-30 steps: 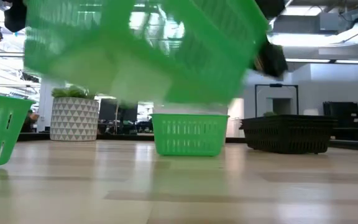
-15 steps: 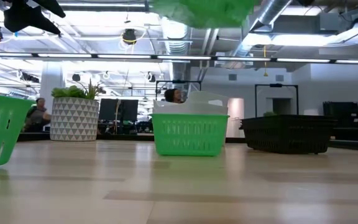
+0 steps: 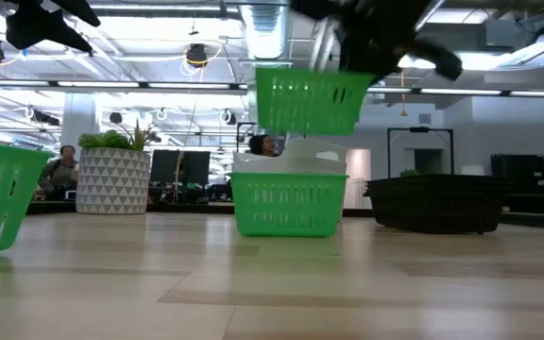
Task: Stack baskets by color
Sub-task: Stack the bottom right green bin on the top green bin
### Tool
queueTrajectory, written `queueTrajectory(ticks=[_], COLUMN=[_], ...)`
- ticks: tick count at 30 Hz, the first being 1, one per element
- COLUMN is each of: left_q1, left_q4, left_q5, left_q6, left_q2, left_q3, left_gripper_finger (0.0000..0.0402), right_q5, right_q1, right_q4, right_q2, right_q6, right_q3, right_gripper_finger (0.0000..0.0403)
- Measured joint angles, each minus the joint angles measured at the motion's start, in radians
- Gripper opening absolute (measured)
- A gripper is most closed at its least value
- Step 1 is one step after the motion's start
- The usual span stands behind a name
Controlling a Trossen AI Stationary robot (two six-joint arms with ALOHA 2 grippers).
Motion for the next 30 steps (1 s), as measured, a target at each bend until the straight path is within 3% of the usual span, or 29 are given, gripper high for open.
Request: queueTrajectory(ticks=[7,12,19,30], left_q1=[0.000,0.000,0.000,0.000], left_q4=[-0.001,-0.001,-0.001,-0.001], left_q5=[0.000,0.000,0.001,0.001], left_q6=[-0.012,-0.012,-0.012,-0.014], left_q2=[0.000,0.000,0.000,0.000], left_q3=[-0.011,-0.011,-0.012,-0.012], left_gripper_finger=[0.0224,0.0224,0.0224,0.0224], right_q5=[-0.076,-0.118,-0.141,-0.198], right_q1=[-0.092,-0.115,-0.118,-0.137], right_q4=[0.008,0.027,0.060,0.083], right_q2=[0.015,0.031,0.070,0.133], right_q6=[-0.081,-0.092,-0.108,-0.110], right_q3=[0.001,0.002,0.000,0.000], right_gripper_finger=[0.0009,0.0022,0.0007,0.0041])
